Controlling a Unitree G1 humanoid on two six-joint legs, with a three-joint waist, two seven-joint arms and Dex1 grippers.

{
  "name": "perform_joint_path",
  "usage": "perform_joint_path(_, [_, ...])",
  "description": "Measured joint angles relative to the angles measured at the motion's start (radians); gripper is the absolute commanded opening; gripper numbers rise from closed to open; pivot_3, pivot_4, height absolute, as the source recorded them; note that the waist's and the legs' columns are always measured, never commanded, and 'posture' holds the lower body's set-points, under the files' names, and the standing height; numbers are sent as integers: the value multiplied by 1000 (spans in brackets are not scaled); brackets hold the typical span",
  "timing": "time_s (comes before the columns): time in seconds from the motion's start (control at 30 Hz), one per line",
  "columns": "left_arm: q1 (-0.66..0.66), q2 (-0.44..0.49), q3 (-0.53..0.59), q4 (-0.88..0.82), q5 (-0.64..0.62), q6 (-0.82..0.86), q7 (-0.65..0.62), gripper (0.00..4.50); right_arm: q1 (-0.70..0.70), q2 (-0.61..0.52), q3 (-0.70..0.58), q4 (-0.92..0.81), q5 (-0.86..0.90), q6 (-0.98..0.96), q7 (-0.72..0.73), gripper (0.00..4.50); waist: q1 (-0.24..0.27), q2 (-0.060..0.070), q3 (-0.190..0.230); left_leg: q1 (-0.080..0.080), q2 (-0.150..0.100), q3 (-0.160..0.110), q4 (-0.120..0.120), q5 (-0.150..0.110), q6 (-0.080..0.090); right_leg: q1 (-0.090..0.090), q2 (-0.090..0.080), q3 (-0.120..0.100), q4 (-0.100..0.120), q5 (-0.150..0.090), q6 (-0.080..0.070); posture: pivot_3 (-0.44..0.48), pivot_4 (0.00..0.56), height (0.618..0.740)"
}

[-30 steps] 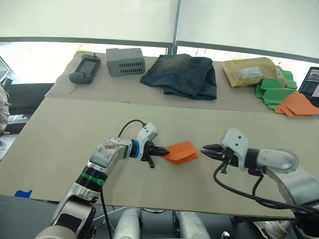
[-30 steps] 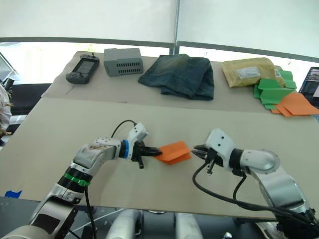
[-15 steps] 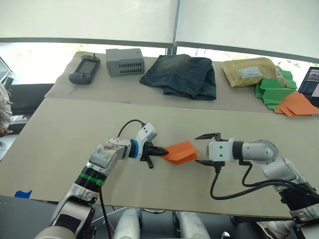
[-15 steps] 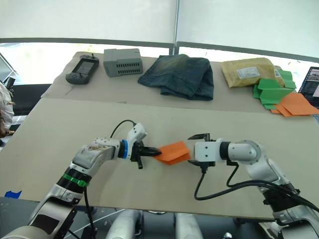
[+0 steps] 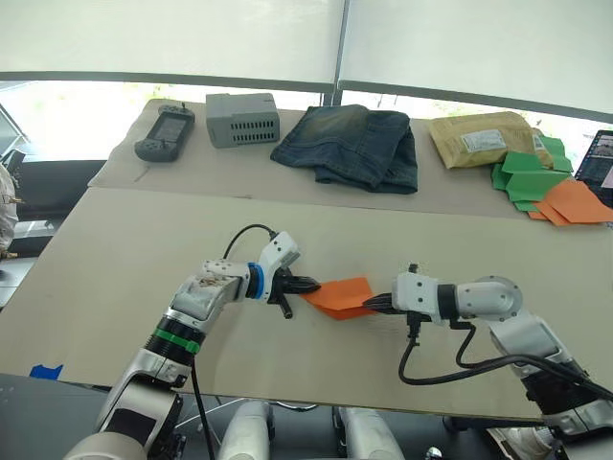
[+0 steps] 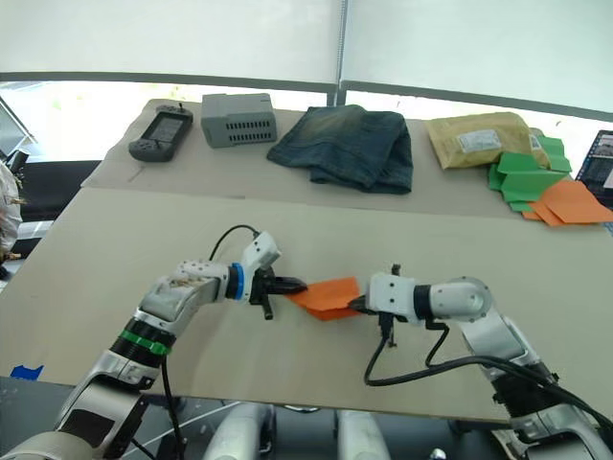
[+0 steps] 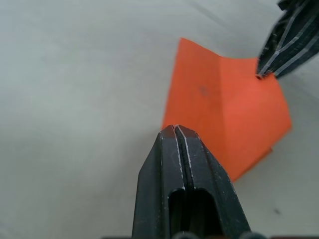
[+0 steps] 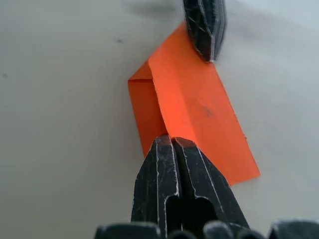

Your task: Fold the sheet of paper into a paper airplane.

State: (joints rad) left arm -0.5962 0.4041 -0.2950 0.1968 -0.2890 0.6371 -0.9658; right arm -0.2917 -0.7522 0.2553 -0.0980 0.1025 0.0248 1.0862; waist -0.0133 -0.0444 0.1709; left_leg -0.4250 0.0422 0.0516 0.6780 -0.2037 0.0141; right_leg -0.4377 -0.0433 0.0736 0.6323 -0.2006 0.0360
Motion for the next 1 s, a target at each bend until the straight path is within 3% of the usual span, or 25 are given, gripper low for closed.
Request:
perform_joint_path(0.67, [-2, -14, -22, -9, 36, -25, -46, 0, 16, 107, 45, -378, 45, 761, -166, 8, -1, 0, 0, 0, 1, -1, 0, 0, 0, -1, 0, -1, 0, -1, 0, 0, 150, 718])
perform_joint_path(1.0, [42, 34, -8, -126, 25, 40, -27, 0, -1, 123, 60, -422, 97, 852, -221, 8, 0, 0, 0, -1, 1, -1, 0, 0, 0, -1, 0, -2, 0, -2, 1, 0, 150, 718])
